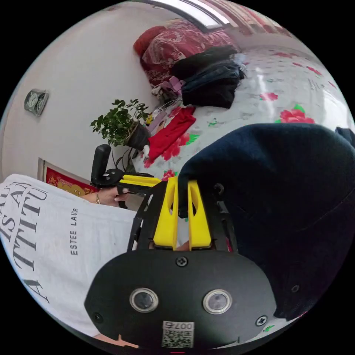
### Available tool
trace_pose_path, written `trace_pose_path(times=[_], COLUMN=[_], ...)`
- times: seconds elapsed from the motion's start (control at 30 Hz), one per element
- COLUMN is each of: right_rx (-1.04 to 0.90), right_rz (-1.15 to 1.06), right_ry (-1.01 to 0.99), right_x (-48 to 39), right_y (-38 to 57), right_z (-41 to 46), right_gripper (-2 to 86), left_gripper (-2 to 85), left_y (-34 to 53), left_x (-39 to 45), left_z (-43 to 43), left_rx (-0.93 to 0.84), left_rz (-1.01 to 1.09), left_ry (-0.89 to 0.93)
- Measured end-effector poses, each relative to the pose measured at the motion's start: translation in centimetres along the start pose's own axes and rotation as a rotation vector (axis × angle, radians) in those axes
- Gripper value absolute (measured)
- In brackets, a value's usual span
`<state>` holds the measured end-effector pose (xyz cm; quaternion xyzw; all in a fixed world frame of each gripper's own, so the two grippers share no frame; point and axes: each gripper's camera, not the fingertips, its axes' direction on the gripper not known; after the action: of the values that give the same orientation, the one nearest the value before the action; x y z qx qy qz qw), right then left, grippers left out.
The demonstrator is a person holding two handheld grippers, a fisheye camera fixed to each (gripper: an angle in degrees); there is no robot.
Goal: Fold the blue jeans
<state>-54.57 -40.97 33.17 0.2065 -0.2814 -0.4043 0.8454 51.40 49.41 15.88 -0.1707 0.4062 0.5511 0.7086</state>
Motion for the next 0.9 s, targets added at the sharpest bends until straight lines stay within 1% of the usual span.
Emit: trace_pose_path(times=[0.1, 0.17, 0.23, 0.27, 0.3, 0.33, 0.4, 0.43, 0.5, 0.6, 0.67, 0.7, 0.77, 0.8, 0.83, 0.87, 0.9], right_rx=[-0.074, -0.085, -0.052, -0.015, 0.031, 0.053, 0.127, 0.139, 0.143, 0.094, 0.070, 0.068, 0.061, 0.071, 0.085, 0.087, 0.034], right_rz=[-0.142, -0.163, -0.125, -0.073, 0.000, 0.046, 0.273, 0.333, 0.528, 0.673, 0.719, 0.746, 0.770, 0.760, 0.741, 0.721, 0.648], right_ry=[0.023, 0.037, 0.054, 0.120, 0.225, 0.280, 0.459, 0.488, 0.557, 0.549, 0.525, 0.483, 0.429, 0.388, 0.372, 0.401, 0.412], right_x=[-5.2, -5.8, -4.8, -3.6, -2.2, -1.3, 2.3, 3.1, 5.9, 7.9, 8.4, 8.8, 9.0, 8.7, 8.3, 7.3, 6.0], right_y=[-3.3, -3.6, -2.8, -1.8, -0.4, 0.4, 4.4, 5.4, 9.7, 13.2, 14.3, 14.7, 14.8, 14.5, 14.2, 13.5, 12.1], right_z=[3.0, 3.4, 2.5, 1.3, -0.4, -1.3, -5.5, -6.5, -9.1, -9.6, -8.7, -8.0, -6.6, -5.8, -5.5, -4.8, -3.6], right_gripper=[4.1, 5.2, 6.4, 7.1, 7.7, 8.0, 9.4, 9.8, 11.4, 12.4, 12.0, 11.0, 8.4, 6.1, 4.9, 2.6, 1.6], left_gripper=[5.8, 6.0, 6.1, 6.1, 5.6, 4.8, 4.6, 4.6, 4.7, 5.5, 6.5, 7.0, 4.8, 1.9, 0.2, -0.1, -0.5], left_y=[1.4, 2.3, 3.3, 3.6, 3.9, 4.0, 3.9, 3.6, 3.1, 2.4, 1.8, 1.3, 0.8, 0.6, 0.4, 0.2, -1.0], left_x=[-2.2, -3.8, -5.3, -5.5, -5.6, -5.3, -4.2, -3.3, -1.6, 1.2, 2.7, 3.4, 3.8, 3.7, 3.3, 2.9, 1.7], left_z=[-2.0, -3.4, -4.8, -5.0, -5.2, -5.1, -4.4, -3.5, -1.7, 2.2, 4.5, 6.1, 8.9, 10.3, 10.8, 11.0, 11.1], left_rx=[0.068, 0.107, 0.138, 0.141, 0.144, 0.137, 0.131, 0.111, 0.082, 0.027, -0.018, -0.064, -0.156, -0.184, -0.178, -0.181, -0.203], left_rz=[-0.063, -0.101, -0.116, -0.111, -0.093, -0.065, 0.018, 0.077, 0.171, 0.316, 0.401, 0.437, 0.479, 0.506, 0.563, 0.591, 0.602], left_ry=[-0.041, -0.071, -0.129, -0.145, -0.166, -0.188, -0.194, -0.176, -0.150, -0.100, -0.084, -0.092, -0.154, -0.231, -0.247, -0.234, -0.216])
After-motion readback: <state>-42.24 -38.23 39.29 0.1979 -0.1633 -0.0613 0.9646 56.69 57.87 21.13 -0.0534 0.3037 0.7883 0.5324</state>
